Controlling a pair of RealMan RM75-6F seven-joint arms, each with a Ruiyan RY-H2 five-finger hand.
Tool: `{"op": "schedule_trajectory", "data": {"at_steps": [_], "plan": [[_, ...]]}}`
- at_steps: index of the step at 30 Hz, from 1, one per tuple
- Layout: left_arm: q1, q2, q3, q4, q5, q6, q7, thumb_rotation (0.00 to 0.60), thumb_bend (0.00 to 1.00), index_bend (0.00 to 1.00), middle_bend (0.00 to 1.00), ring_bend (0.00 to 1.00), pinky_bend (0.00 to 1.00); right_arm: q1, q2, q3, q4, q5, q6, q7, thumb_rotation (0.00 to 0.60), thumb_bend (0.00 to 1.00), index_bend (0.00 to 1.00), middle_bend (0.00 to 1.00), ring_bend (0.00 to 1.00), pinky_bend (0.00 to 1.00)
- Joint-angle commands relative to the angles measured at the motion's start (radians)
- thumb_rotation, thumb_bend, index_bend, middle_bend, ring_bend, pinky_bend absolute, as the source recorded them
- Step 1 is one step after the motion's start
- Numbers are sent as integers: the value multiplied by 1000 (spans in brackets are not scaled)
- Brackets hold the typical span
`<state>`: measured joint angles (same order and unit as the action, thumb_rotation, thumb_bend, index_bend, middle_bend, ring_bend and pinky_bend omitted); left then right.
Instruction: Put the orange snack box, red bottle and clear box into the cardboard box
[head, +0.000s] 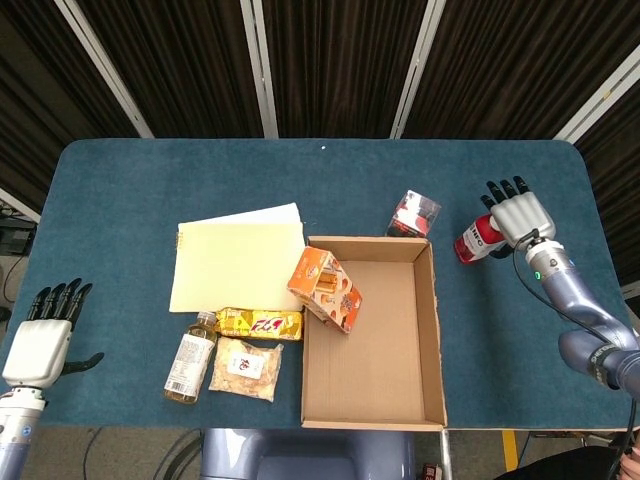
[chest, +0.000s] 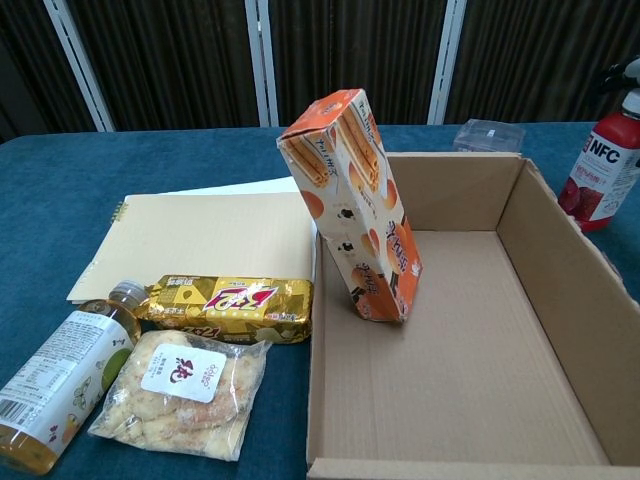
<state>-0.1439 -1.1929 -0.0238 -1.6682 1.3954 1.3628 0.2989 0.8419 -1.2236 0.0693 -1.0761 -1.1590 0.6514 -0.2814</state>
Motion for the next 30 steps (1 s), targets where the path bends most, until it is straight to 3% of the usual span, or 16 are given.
{"op": "schedule_trajectory", "data": {"at_steps": [1, 7, 10, 23, 30], "plan": [[-1, 0, 1, -3, 3, 0, 1, 523, 0, 0, 0, 0, 0, -8, -8, 8, 3, -42, 22, 50, 600, 125, 235, 103, 183, 321], [-4, 1, 6, 0, 14, -1, -4, 523, 0, 0, 0, 0, 0, -10, -3, 11, -15, -92, 39, 91, 600, 150, 349, 225, 323, 461], [-6, 2, 8, 3, 13, -5, -6, 524, 0, 0, 0, 0, 0, -12, -14, 7, -5, -93, 32, 90, 600, 171, 384, 270, 350, 481], [0, 2, 12, 0, 17, 7, -3, 527, 1, 0, 0, 0, 0, -30, -46, 17, 40, -87, 30, 122, 600, 295, 493, 372, 530, 713], [2, 6, 13, -3, 23, 13, -9, 524, 1, 0, 0, 0, 0, -42, -32, 22, 26, -86, 38, 130, 600, 353, 523, 412, 590, 789]]}}
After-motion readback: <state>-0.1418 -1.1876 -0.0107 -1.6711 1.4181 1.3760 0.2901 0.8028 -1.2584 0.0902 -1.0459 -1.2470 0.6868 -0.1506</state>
